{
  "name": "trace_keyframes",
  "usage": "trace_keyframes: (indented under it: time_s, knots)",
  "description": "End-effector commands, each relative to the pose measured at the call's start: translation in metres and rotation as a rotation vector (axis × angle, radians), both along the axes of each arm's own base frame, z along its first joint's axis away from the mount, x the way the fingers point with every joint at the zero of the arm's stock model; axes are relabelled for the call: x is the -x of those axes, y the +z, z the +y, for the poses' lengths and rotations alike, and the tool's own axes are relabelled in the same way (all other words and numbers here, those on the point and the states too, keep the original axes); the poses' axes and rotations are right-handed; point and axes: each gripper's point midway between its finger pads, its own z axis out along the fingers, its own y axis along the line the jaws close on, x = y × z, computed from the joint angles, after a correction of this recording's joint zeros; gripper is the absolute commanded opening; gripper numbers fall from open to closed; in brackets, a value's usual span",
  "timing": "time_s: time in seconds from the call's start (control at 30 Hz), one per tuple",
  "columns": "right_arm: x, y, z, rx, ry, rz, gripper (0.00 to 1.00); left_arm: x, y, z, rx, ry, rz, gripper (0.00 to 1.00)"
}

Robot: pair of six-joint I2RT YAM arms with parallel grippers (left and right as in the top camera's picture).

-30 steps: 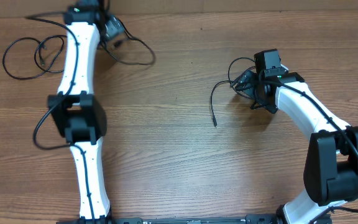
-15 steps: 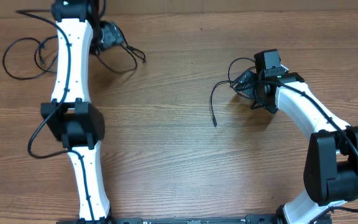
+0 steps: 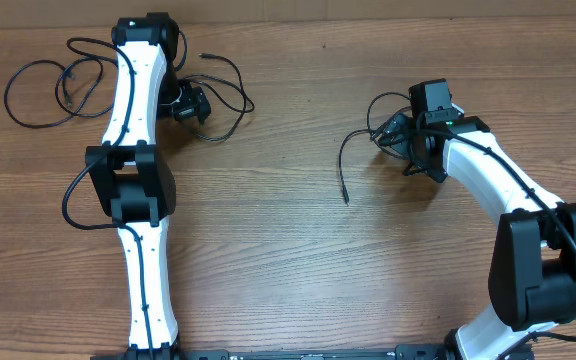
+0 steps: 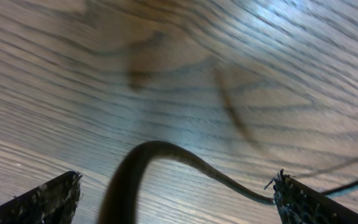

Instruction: Untangle cables

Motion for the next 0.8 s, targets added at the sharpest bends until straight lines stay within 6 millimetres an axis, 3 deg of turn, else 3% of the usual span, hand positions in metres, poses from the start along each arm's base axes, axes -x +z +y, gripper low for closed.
trace_keyframes:
  time_s: [0.0, 0.17, 0.23, 0.43, 0.5, 0.67, 0.77]
  knots:
    - [-0.002, 0.003, 0.002, -0.004, 0.003, -0.013, 1.00, -0.001, -0.003, -0.028, 0.136, -0.062, 0.001, 1.00]
    - [-0.002, 0.004, 0.002, -0.004, 0.003, -0.013, 1.00, -0.015, 0.013, -0.079, 0.502, -0.265, -0.118, 1.00]
    - [-0.002, 0.003, 0.002, -0.004, 0.003, -0.013, 1.00, -0.018, 0.020, -0.084, 0.584, -0.257, -0.145, 0.98]
    - [-0.002, 0.004, 0.002, -0.004, 0.003, -0.013, 1.00, -0.048, 0.044, -0.068, 0.792, 0.034, -0.230, 1.00]
    - [-0.002, 0.004, 0.002, -0.004, 0.003, -0.013, 1.00, -0.061, 0.052, -0.054, 0.843, 0.141, -0.262, 0.99]
    - [-0.002, 0.004, 0.002, -0.004, 0.003, -0.013, 1.00, -0.069, 0.032, -0.007, 0.652, 0.282, -0.270, 1.00]
    - [-0.002, 0.004, 0.002, -0.004, 0.003, -0.013, 1.00, -0.069, 0.033, -0.011, 0.660, 0.268, -0.272, 1.00]
